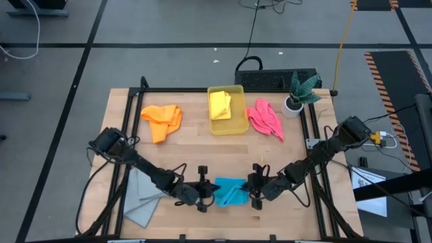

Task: Fold microfiber towels
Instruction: Fold the blue microfiber towel

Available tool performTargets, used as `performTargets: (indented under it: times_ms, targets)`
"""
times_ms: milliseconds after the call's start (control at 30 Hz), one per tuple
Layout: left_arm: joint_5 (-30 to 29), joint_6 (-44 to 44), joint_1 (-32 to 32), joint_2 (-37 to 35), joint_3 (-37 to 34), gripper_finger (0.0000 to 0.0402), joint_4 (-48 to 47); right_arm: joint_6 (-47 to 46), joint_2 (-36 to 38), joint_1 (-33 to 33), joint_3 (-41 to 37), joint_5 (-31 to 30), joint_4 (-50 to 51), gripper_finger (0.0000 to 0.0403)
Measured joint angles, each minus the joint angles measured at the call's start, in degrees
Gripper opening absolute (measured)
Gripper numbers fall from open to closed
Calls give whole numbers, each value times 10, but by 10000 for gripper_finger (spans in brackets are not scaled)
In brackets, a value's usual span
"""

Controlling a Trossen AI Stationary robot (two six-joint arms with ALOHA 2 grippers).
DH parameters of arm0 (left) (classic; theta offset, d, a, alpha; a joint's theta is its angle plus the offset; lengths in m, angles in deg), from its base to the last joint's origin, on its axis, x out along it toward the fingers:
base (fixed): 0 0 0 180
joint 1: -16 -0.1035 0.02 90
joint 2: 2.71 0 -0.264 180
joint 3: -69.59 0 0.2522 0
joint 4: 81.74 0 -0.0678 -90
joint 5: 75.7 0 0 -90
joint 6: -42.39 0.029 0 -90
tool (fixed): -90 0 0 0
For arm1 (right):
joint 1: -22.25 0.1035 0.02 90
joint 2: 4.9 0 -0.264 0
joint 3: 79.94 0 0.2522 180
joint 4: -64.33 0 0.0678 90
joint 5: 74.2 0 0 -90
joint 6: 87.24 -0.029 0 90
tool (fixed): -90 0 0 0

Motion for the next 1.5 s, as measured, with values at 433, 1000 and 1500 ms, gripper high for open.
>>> performTargets:
  times_ms: [433,1000,1500]
  targets:
    - [28,138,51,0,0,36,86,8,16,0,0,1,11,2]
    - [80,36,26,11,0,282,89,10,16,0,0,1,15,2]
    - [91,-12,19,28,0,154,136,13,16,0,0,1,16,2]
